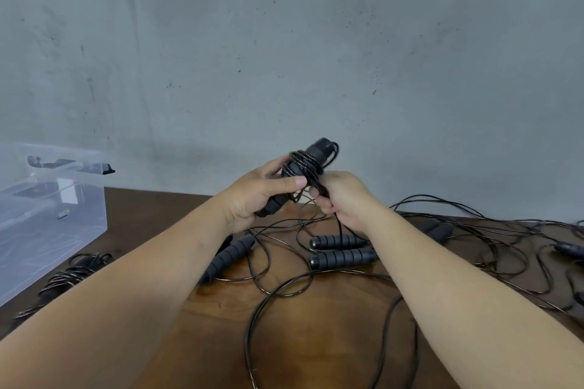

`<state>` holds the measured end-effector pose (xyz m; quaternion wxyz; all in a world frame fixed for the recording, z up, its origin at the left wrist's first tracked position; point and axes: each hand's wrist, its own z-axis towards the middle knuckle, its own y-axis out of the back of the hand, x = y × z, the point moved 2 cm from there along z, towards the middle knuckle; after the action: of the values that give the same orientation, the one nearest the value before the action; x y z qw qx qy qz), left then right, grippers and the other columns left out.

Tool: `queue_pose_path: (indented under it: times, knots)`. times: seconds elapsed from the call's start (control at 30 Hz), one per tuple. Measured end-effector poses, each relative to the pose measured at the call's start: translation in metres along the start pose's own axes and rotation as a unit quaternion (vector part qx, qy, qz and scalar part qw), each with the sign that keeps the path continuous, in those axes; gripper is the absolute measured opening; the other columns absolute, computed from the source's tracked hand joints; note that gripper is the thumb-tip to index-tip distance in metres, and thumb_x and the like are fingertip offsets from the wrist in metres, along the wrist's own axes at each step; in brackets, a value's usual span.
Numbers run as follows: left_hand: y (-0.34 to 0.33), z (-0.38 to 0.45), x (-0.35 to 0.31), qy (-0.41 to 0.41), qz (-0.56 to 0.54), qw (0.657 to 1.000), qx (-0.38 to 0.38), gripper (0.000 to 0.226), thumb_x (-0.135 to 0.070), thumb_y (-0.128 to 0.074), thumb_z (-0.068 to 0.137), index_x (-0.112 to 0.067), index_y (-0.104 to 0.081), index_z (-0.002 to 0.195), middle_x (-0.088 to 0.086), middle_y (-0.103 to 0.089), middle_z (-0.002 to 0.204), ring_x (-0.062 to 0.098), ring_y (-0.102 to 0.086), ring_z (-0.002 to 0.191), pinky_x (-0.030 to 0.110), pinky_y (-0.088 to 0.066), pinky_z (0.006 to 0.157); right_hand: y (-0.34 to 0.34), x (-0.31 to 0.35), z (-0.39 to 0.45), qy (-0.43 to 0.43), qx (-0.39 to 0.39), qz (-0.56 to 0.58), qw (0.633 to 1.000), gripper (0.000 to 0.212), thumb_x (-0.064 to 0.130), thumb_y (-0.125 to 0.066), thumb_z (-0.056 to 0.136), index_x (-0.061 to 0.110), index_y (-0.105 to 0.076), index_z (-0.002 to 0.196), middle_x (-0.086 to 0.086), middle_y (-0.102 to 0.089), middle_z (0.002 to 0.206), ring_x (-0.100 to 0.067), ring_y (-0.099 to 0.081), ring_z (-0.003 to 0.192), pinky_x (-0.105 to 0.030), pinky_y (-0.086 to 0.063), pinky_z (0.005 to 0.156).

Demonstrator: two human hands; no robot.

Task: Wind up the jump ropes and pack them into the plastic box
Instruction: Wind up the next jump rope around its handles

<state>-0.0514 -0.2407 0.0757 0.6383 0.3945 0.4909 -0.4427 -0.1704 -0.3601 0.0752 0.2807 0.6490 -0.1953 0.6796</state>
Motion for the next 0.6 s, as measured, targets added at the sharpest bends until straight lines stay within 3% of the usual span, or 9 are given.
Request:
queue_pose_path:
  times: [0.1, 0.17, 0.23, 0.3, 0.4, 0.5, 0.6]
  knots:
    - [0.006, 0.005, -0.002, -0.025, 0.052, 0.994, -0.090, 0.060, -0.024, -0.076, 0.084, -0.031, -0.050, 0.137, 0.001, -0.070, 0.107, 0.013, -0.063, 0.093, 0.013, -0.046, 0.074, -0.003, -0.009, -0.005, 0.005, -0.025, -0.143, 0.989, 0.031, 0.030, -0.043, 0.102, 0.012, -0.068, 0.095, 0.004, -0.051, 0.061, -0.007, -0.037, 0.044, -0.023, -0.030, 0.047]
    - [0.011, 0.008, -0.002, -0.041, 0.176, 0.974, -0.139, 0.071, -0.024, -0.076, 0.083, -0.033, -0.040, 0.143, -0.003, -0.065, 0.108, 0.009, -0.063, 0.094, 0.007, -0.044, 0.076, -0.005, -0.012, -0.010, 0.039, -0.031, -0.291, 0.955, 0.028, 0.030, -0.043, 0.102, 0.019, -0.066, 0.088, 0.007, -0.052, 0.062, -0.008, -0.044, 0.051, -0.026, -0.033, 0.054]
    - [0.015, 0.009, 0.001, -0.040, 0.344, 0.925, -0.155, 0.084, -0.035, -0.077, 0.081, -0.035, -0.028, 0.150, -0.003, -0.058, 0.121, 0.014, -0.059, 0.106, 0.021, -0.044, 0.089, -0.007, -0.012, -0.013, 0.080, -0.032, -0.400, 0.913, 0.028, 0.030, -0.044, 0.102, 0.020, -0.063, 0.085, 0.005, -0.053, 0.066, -0.013, -0.048, 0.059, -0.029, -0.035, 0.055]
    - [0.013, 0.010, 0.006, -0.015, 0.497, 0.854, -0.154, 0.089, -0.048, -0.071, 0.081, -0.040, -0.018, 0.153, -0.002, -0.047, 0.130, 0.020, -0.054, 0.115, 0.034, -0.046, 0.093, -0.008, -0.008, -0.015, 0.107, -0.025, -0.495, 0.862, 0.023, 0.026, -0.045, 0.101, 0.017, -0.062, 0.088, -0.001, -0.058, 0.075, -0.019, -0.056, 0.069, -0.030, -0.042, 0.057]
    - [0.005, 0.012, 0.010, -0.021, 0.613, 0.772, -0.169, 0.084, -0.052, -0.062, 0.087, -0.041, -0.011, 0.153, 0.001, -0.044, 0.129, 0.023, -0.052, 0.113, 0.035, -0.047, 0.088, -0.013, 0.006, -0.021, 0.120, -0.014, -0.652, 0.749, 0.014, 0.017, -0.048, 0.096, 0.011, -0.060, 0.091, -0.007, -0.061, 0.083, -0.025, -0.058, 0.073, -0.032, -0.046, 0.059]
    - [-0.003, 0.012, 0.009, -0.035, 0.681, 0.715, -0.152, 0.078, -0.049, -0.058, 0.089, -0.041, -0.012, 0.152, 0.003, -0.046, 0.129, 0.023, -0.052, 0.112, 0.034, -0.046, 0.085, -0.017, 0.025, -0.032, 0.141, 0.013, -0.743, 0.654, 0.008, 0.010, -0.050, 0.092, 0.012, -0.054, 0.086, -0.002, -0.048, 0.070, -0.024, -0.054, 0.070, -0.031, -0.043, 0.059]
    - [-0.015, 0.009, 0.006, -0.025, 0.717, 0.695, -0.048, 0.074, -0.053, -0.062, 0.085, -0.039, -0.024, 0.148, 0.000, -0.048, 0.127, 0.023, -0.052, 0.112, 0.033, -0.042, 0.086, -0.022, 0.047, -0.038, 0.177, 0.083, -0.778, 0.597, 0.007, 0.016, -0.061, 0.089, 0.015, -0.068, 0.088, 0.001, -0.054, 0.069, -0.021, -0.058, 0.071, -0.030, -0.049, 0.059]
